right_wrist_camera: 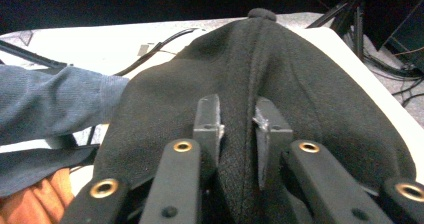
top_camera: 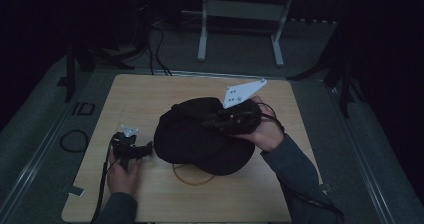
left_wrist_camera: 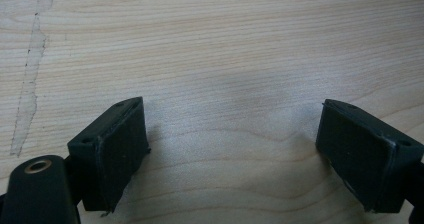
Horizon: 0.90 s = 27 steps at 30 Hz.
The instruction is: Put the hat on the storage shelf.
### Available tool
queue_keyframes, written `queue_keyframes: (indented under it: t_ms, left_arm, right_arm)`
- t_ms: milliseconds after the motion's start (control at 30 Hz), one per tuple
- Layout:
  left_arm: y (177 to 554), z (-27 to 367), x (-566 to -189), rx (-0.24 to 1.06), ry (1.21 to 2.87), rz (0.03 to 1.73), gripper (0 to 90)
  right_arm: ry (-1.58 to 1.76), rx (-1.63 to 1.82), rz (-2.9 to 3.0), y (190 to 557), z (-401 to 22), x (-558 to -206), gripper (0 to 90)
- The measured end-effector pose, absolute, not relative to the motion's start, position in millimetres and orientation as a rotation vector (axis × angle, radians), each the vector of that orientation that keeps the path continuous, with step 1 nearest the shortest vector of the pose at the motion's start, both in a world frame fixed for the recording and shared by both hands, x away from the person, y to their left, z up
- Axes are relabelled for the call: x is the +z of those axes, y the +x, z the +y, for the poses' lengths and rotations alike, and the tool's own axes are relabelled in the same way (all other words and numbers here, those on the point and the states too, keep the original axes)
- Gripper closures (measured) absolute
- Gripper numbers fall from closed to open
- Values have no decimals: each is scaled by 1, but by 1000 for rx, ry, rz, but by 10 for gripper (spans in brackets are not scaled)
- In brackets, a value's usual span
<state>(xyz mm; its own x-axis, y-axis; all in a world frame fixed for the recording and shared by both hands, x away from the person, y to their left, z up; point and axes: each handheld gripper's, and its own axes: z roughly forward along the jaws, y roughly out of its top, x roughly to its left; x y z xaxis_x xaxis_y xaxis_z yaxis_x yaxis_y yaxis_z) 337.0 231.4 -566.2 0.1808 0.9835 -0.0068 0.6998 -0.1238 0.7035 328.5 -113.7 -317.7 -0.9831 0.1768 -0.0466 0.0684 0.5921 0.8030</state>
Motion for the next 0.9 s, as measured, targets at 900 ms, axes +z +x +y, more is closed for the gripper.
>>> queue_keyframes:
  t_ms: [900]
  left_arm:
    - [337,231,-566,641,1890,1578,126]
  right_arm:
    - [248,1426,2678,332,-121,-314,745]
